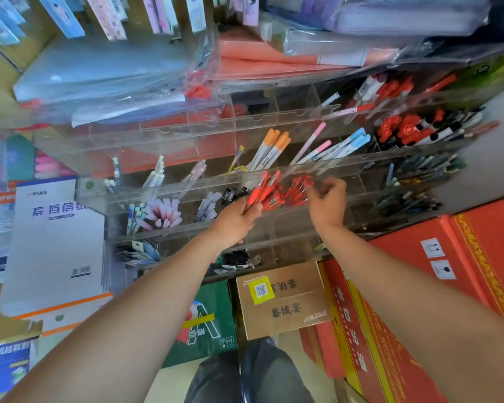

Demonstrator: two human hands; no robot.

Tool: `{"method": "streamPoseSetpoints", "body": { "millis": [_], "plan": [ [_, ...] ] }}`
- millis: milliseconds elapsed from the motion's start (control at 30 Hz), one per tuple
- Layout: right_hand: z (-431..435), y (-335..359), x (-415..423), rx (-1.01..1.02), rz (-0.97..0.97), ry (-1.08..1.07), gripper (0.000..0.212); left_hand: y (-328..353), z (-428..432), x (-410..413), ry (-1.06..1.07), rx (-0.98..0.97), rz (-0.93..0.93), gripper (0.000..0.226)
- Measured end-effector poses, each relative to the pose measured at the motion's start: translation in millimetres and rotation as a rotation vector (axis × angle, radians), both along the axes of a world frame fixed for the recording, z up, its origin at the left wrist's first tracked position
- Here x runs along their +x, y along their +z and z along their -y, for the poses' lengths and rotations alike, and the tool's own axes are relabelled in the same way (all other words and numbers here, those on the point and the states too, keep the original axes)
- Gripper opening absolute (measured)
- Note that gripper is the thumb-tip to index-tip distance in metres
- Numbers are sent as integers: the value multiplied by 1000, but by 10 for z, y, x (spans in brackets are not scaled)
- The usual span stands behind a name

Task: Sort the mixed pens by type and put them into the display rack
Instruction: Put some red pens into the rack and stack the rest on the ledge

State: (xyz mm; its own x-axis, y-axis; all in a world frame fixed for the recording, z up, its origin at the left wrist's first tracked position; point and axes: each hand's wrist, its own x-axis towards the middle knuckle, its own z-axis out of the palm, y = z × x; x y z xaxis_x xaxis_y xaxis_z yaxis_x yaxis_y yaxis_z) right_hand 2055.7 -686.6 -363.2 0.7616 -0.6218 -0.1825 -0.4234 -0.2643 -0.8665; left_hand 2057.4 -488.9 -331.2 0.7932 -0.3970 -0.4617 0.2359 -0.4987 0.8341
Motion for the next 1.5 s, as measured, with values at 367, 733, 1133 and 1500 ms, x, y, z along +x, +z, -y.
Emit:
{"method": "streamPoseSetpoints", "body": {
  "millis": [367,733,1133,1500],
  "plan": [
    [-209,493,-266,747,-161,499,32,149,314,-55,-246,80,-15,15],
    [-126,595,-269,788,-90,347,22,210,481,-5,-257,81,-38,13],
    [197,714,-125,726,-101,201,11,247,383,148,-240,188,-164,54],
    [377,536,111,251,51,-130,15,119,395,250,-275,439,181,46]
  ]
}}
